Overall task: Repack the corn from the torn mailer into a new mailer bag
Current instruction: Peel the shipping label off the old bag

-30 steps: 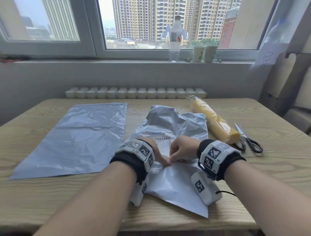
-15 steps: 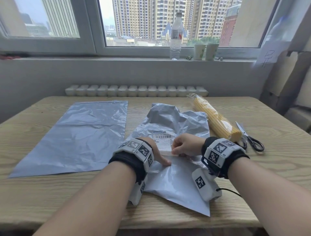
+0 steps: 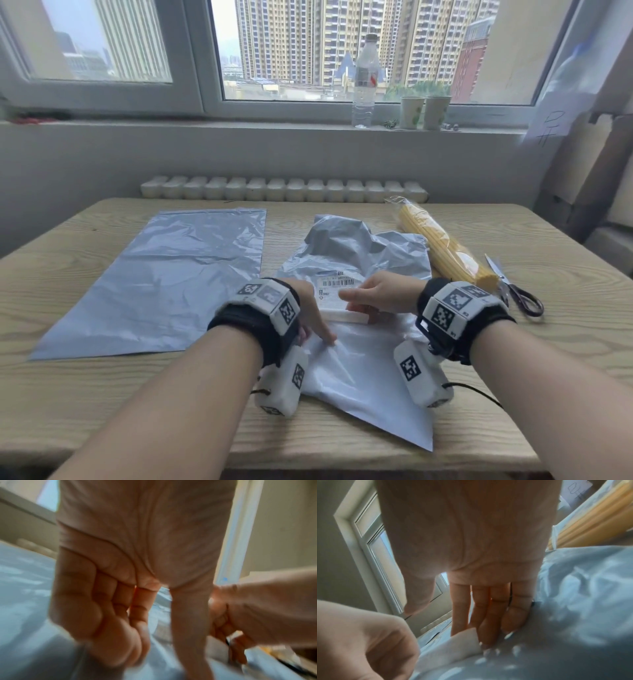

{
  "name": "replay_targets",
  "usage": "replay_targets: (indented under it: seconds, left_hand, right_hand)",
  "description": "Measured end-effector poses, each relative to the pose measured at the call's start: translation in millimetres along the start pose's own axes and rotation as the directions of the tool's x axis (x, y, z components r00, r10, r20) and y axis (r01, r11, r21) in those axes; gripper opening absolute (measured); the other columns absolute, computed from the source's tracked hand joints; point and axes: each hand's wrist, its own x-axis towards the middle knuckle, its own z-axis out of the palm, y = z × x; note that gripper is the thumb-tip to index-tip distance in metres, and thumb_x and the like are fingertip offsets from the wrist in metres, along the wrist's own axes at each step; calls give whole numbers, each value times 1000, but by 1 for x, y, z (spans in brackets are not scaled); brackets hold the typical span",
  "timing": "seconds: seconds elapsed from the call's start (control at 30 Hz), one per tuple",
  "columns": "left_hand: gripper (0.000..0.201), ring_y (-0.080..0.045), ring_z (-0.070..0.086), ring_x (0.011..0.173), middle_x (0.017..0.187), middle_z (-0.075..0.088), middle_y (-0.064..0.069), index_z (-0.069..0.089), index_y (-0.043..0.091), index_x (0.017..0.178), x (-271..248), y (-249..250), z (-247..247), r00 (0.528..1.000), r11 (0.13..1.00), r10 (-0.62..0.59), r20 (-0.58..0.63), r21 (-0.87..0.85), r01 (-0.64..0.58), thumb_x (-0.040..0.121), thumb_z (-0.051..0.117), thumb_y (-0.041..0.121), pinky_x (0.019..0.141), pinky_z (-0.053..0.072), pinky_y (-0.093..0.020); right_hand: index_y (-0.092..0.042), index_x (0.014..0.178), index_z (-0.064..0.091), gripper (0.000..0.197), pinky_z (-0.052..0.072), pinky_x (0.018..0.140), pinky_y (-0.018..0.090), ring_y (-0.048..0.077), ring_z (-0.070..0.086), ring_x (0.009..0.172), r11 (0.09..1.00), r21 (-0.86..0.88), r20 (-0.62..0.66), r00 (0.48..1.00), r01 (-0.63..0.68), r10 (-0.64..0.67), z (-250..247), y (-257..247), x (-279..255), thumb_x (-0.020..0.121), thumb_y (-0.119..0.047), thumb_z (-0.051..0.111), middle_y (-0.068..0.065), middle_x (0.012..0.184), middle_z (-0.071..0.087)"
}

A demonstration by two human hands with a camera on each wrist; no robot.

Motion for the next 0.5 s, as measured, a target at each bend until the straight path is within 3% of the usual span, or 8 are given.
replay_targets:
  seconds: [0.1,0.2,0.27,0.37,0.43,0.5]
  left_hand:
    - [34,-18,63,67,71,69,-2,72,9,84,2,-13,-7,988,994,57,-143,-89,-70,69,82,38,81,56,-31]
    - [43,-16,62,65,73,69,-3,73,5,90,5,-15,-6,982,989,62,-181,-118,-84,67,84,39,79,57,-31]
    - [40,-16,63,68,76,70,-3,71,9,85,6,-14,-1,985,992,49,-167,-111,-68,66,84,42,76,57,-29]
    - [42,-17,60,66,71,66,-1,63,14,69,11,-14,5,977,995,42,-211,-79,-60,61,85,48,61,49,-27]
    - [44,-18,59,66,69,64,-1,59,14,67,13,-13,6,978,996,33,-205,-80,-50,60,85,49,60,46,-24]
    - [43,-19,59,68,67,61,0,56,14,66,13,-12,4,985,995,27,-172,-91,-43,63,84,47,63,45,-24]
  right_hand:
    - [-11,85,73,40,52,68,28,13,59,64,993,-120,3,1000,9,-9,1,-8,3,82,-50,65,6,79,73]
    - [-21,84,75,21,56,76,31,13,65,75,990,-142,-13,1000,14,-16,9,-21,7,75,-41,74,-2,83,73]
    - [-20,87,75,20,54,70,27,9,62,73,988,-153,-33,999,23,-29,13,-28,11,75,-37,76,-5,81,69]
    - [-17,88,73,16,43,56,17,4,53,64,992,-120,-75,996,30,-39,16,-27,16,78,-30,75,-5,77,64]
    - [-20,75,68,11,40,54,17,3,51,63,999,-41,-96,995,23,-27,16,-22,18,78,-27,76,-7,71,60]
    - [-24,64,61,20,40,55,19,4,50,62,999,33,-112,994,17,-13,15,-16,21,76,-25,78,-8,65,57]
